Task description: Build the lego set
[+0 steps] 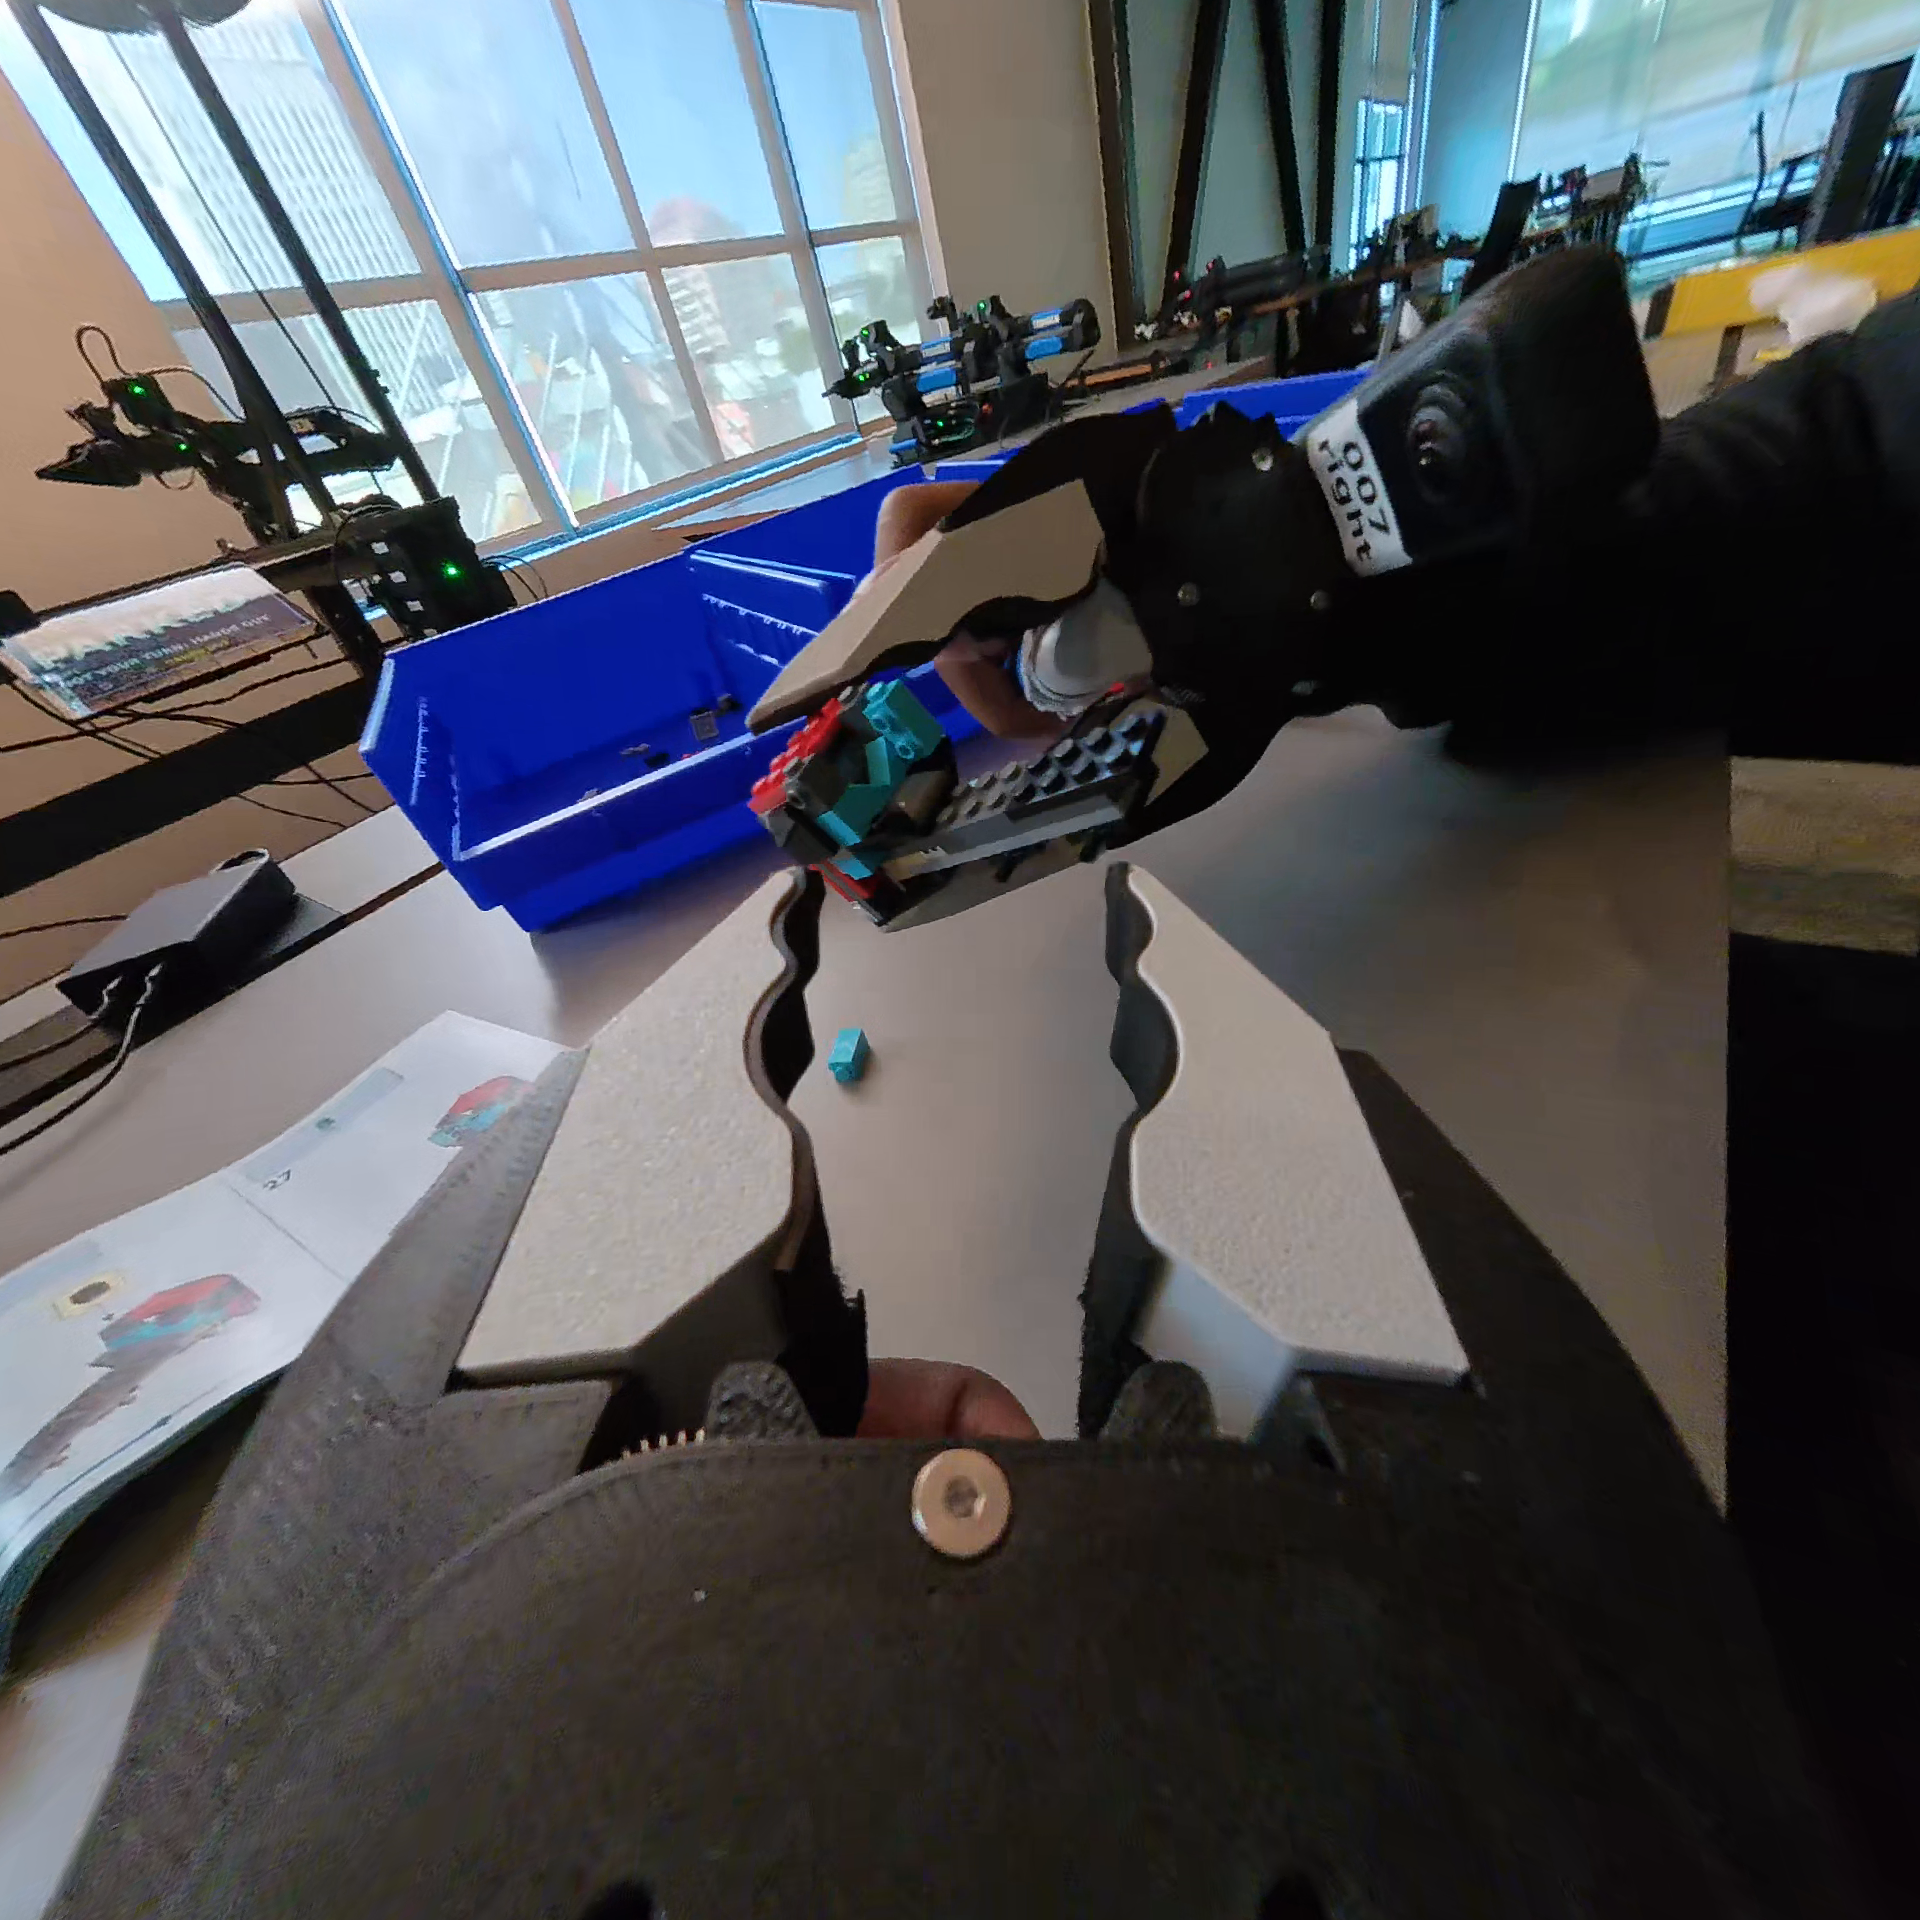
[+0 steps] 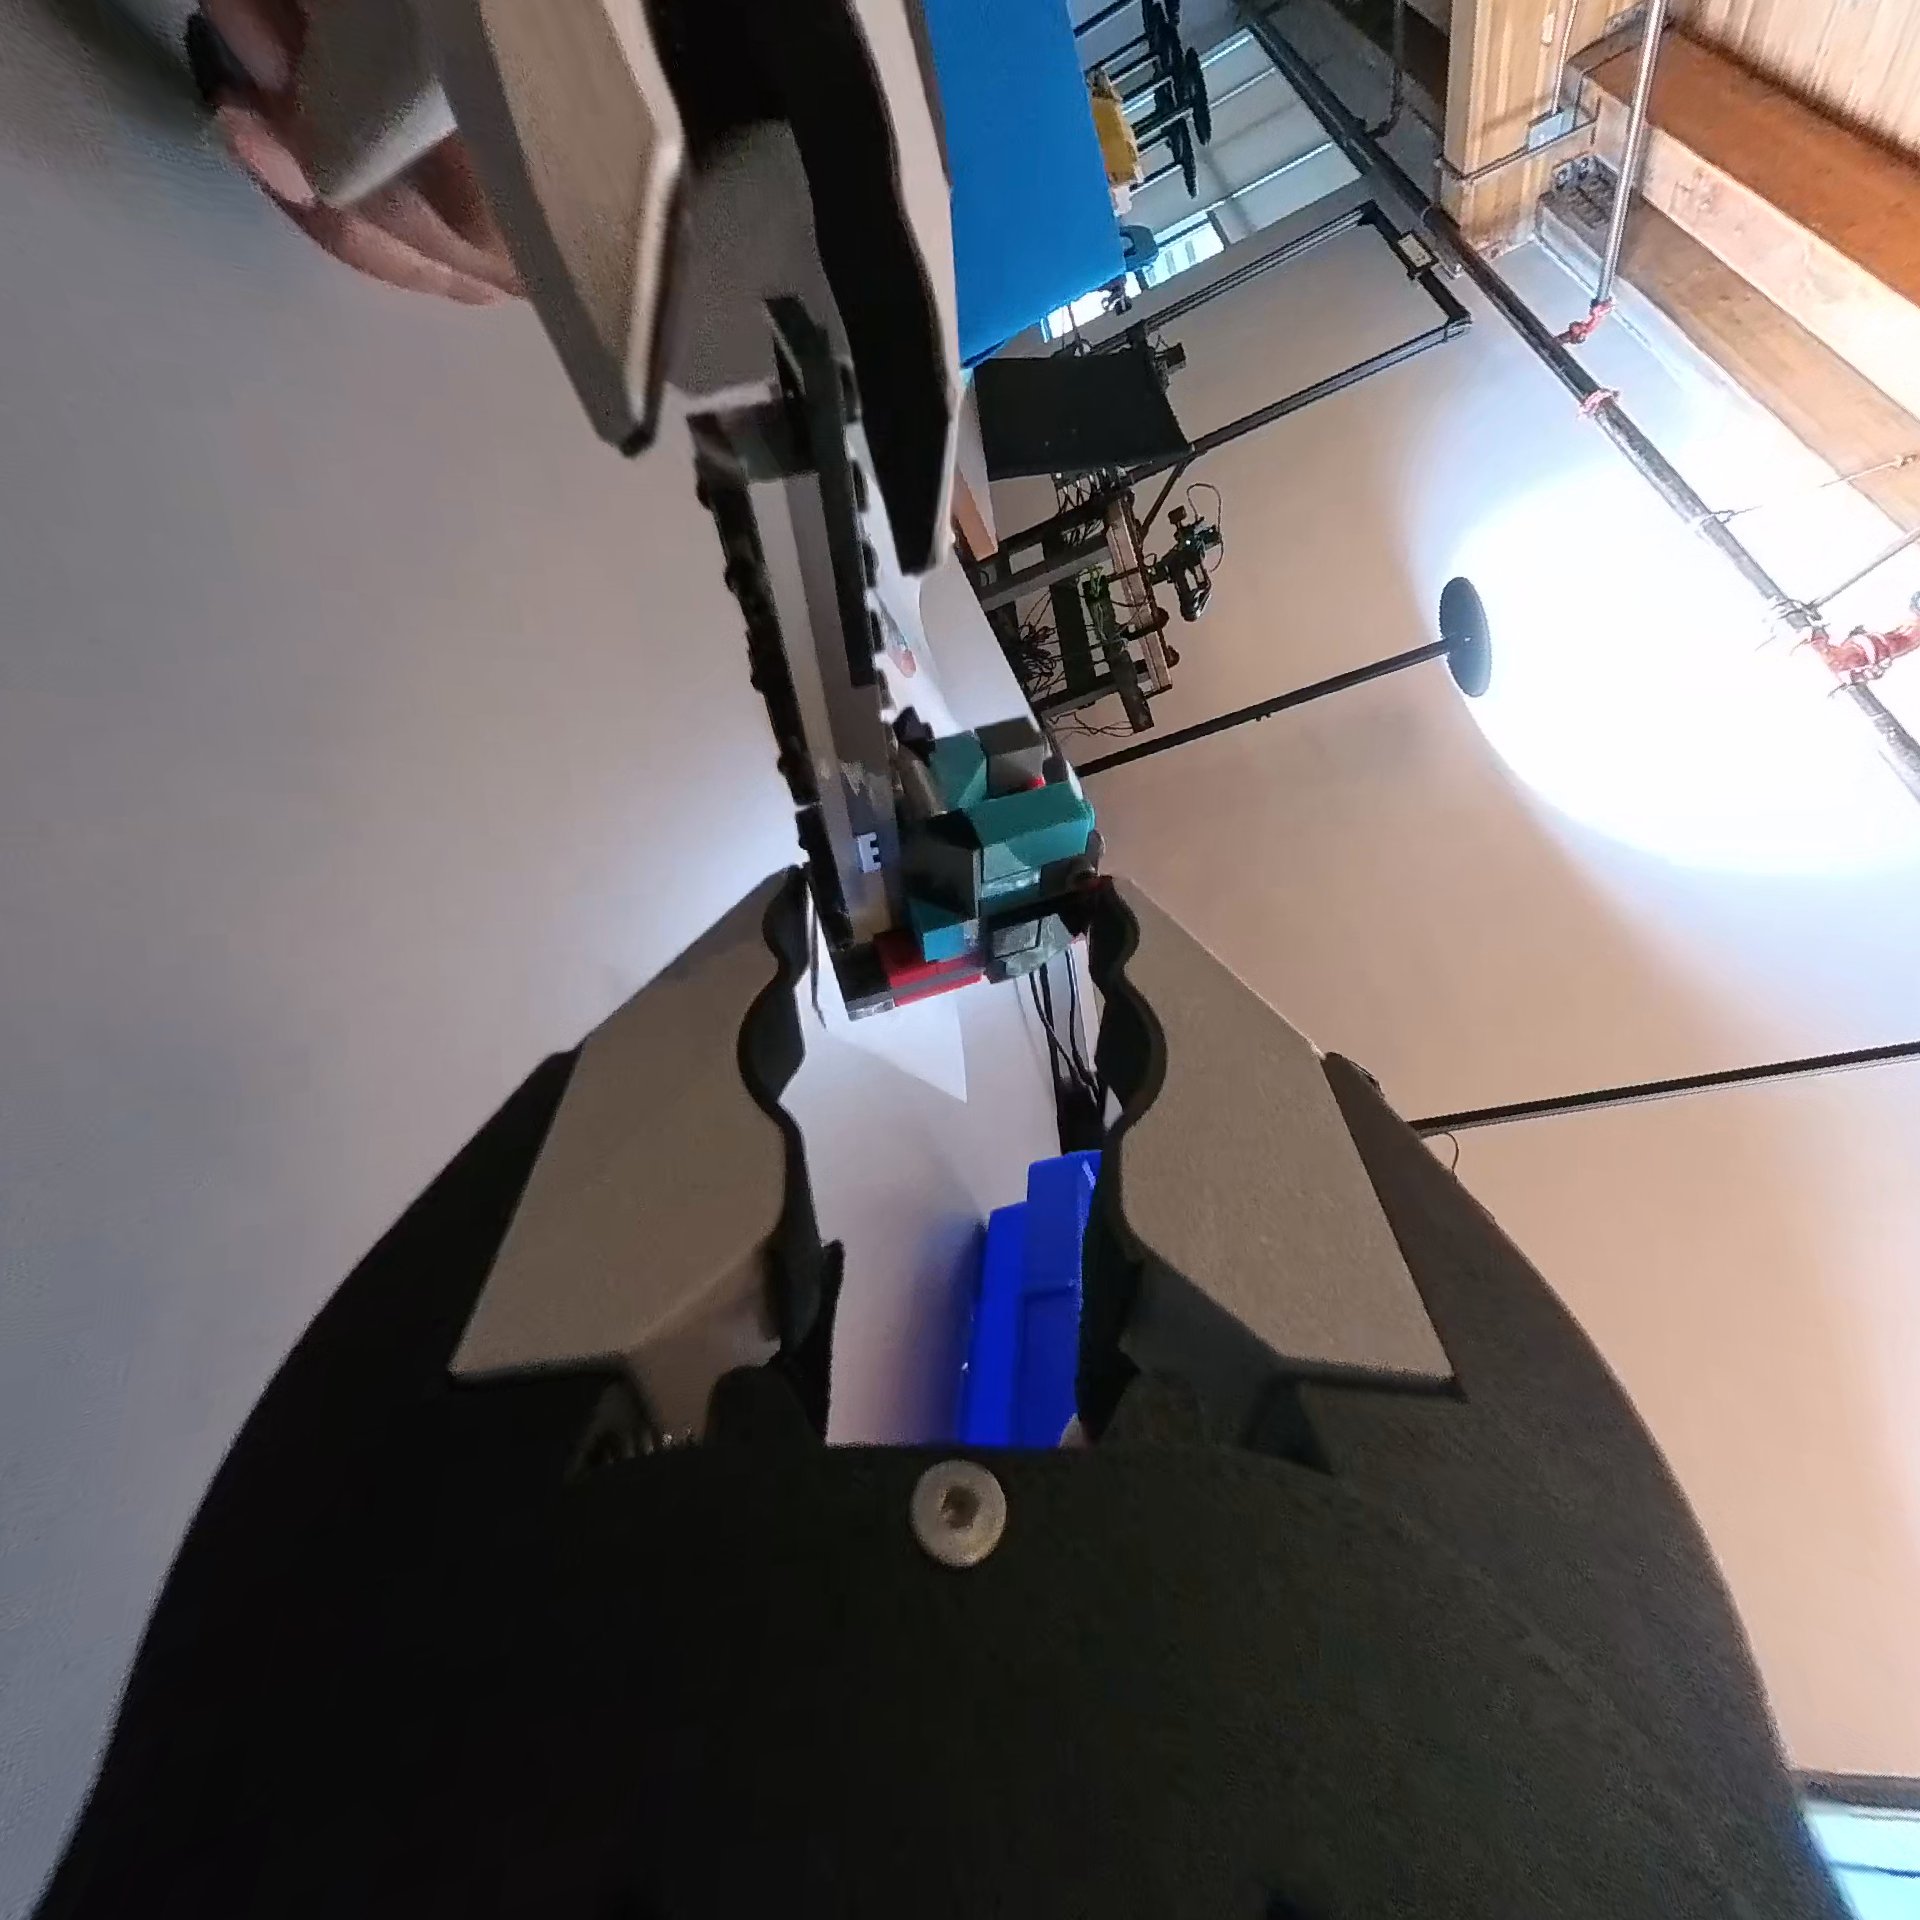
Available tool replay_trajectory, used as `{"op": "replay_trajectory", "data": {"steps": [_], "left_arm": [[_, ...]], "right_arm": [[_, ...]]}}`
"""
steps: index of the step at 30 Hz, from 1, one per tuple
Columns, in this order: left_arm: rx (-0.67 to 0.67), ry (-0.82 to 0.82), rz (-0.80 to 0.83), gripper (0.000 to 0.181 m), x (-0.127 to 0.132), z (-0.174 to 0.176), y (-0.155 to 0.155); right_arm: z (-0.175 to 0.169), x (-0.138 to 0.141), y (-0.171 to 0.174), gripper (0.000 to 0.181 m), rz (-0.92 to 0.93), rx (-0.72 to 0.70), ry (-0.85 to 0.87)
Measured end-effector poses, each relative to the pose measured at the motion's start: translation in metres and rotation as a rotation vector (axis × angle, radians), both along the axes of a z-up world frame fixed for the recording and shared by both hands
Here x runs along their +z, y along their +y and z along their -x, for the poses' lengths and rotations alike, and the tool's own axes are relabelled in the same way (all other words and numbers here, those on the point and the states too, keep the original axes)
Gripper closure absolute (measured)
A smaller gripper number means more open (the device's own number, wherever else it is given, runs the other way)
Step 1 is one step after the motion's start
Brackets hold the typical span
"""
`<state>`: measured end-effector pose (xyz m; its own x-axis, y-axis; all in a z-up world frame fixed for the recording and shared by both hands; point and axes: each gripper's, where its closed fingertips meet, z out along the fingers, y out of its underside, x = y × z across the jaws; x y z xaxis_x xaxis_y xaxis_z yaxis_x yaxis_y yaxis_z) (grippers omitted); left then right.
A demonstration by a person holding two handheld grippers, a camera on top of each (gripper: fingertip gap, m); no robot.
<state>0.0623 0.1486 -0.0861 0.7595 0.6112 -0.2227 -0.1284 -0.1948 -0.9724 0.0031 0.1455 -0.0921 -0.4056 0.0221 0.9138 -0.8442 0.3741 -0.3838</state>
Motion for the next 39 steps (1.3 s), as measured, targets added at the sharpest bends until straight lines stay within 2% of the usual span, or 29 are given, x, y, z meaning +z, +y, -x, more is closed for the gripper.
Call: {"op": "replay_trajectory", "data": {"steps": [4, 7, 14, 19, 33, 35, 39], "left_arm": [[-0.009, 0.056, 0.018, 0.123, 0.008, -0.006, -0.002], [0.054, 0.149, 0.100, 0.122, 0.013, -0.004, 0.000], [0.188, 0.302, 0.409, 0.123, -0.012, 0.012, 0.013], [0.242, 0.346, 0.526, 0.131, -0.022, 0.019, 0.011], [0.341, 0.433, 0.604, 0.153, -0.025, 0.032, 0.004], [0.341, 0.442, 0.594, 0.161, -0.023, 0.032, 0.003], [0.323, 0.459, 0.574, 0.162, -0.021, 0.031, 0.003]], "right_arm": [[0.010, -0.003, 0.001, 0.126, -0.019, -0.058, 0.023], [0.018, -0.006, 0.000, 0.126, -0.037, -0.120, 0.050], [0.018, -0.013, -0.007, 0.126, -0.097, -0.195, 0.141], [0.017, -0.012, -0.010, 0.126, -0.110, -0.228, 0.176], [0.010, -0.010, -0.014, 0.126, -0.114, -0.263, 0.188], [0.009, -0.011, -0.014, 0.126, -0.115, -0.259, 0.189], [0.007, -0.010, -0.014, 0.126, -0.110, -0.252, 0.183]]}}
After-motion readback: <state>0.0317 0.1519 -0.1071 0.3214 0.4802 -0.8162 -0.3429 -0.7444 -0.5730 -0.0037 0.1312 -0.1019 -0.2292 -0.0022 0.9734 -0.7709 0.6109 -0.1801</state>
